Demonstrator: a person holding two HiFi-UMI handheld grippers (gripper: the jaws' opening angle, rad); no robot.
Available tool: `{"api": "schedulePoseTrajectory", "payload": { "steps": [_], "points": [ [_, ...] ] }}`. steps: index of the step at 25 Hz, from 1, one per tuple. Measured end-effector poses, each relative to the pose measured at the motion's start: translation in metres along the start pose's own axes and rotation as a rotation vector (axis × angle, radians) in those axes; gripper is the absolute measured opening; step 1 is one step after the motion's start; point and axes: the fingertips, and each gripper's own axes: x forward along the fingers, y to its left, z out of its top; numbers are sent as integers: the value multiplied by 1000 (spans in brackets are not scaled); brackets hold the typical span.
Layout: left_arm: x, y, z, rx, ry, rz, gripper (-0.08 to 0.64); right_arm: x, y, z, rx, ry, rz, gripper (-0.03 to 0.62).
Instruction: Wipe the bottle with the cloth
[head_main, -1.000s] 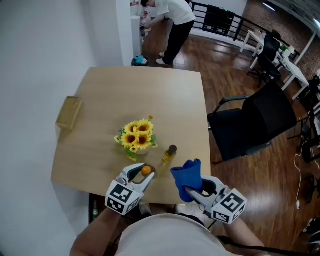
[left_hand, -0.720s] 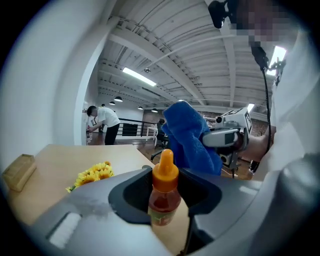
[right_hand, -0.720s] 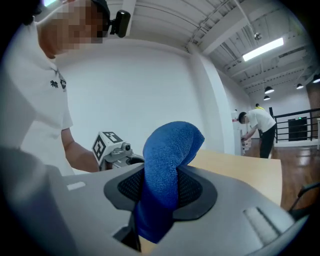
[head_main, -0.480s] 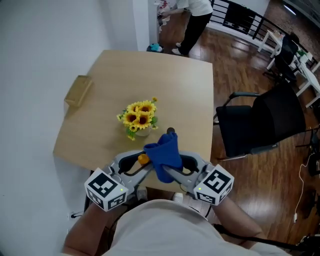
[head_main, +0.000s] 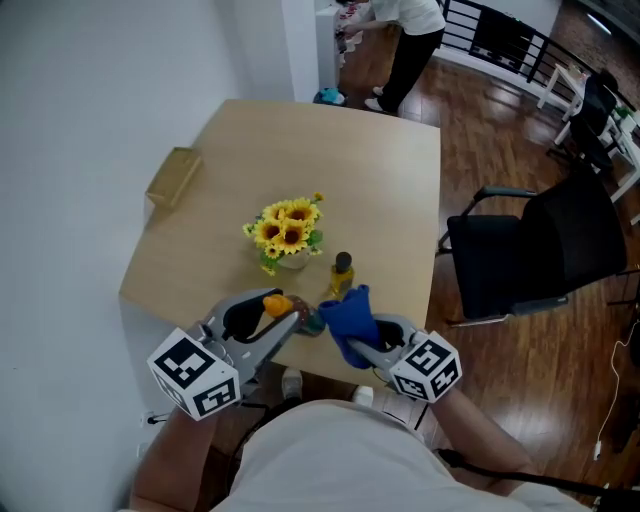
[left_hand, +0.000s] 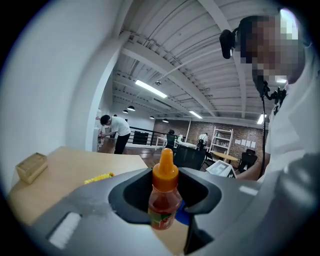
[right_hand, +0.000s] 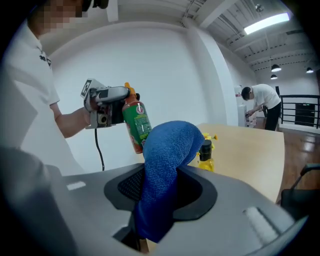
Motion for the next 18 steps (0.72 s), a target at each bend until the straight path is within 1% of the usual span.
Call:
{"api": "schedulePoseTrajectory", "payload": {
  "steps": [2, 4, 6, 8, 9, 12, 15, 18],
  "points": [
    [2, 3, 0, -6, 5, 24, 158, -13, 9, 14, -15, -36, 14, 153],
    [5, 7, -4, -9, 18, 48, 159, -25, 26, 39, -55, -92, 45, 153],
    [11, 10, -10, -13, 37, 60, 158, -34, 48, 66, -122, -138, 89, 153],
    [16, 11, -14, -32, 47, 60, 159, -38, 68, 82, -203, -149, 133, 153],
    [18, 10, -15, -43, 46, 57, 159, -36, 75, 85, -227, -145, 148, 153],
    [21, 6, -11, -71, 26, 41, 160, -22, 83, 73, -234, -123, 160, 153],
    [18, 3, 1, -88, -8, 27, 160, -7, 72, 42, -203, -64, 143, 153],
    [12, 2, 10, -74, -26, 18, 160, 5, 54, 3, -170, 20, 107, 153]
  ]
}}
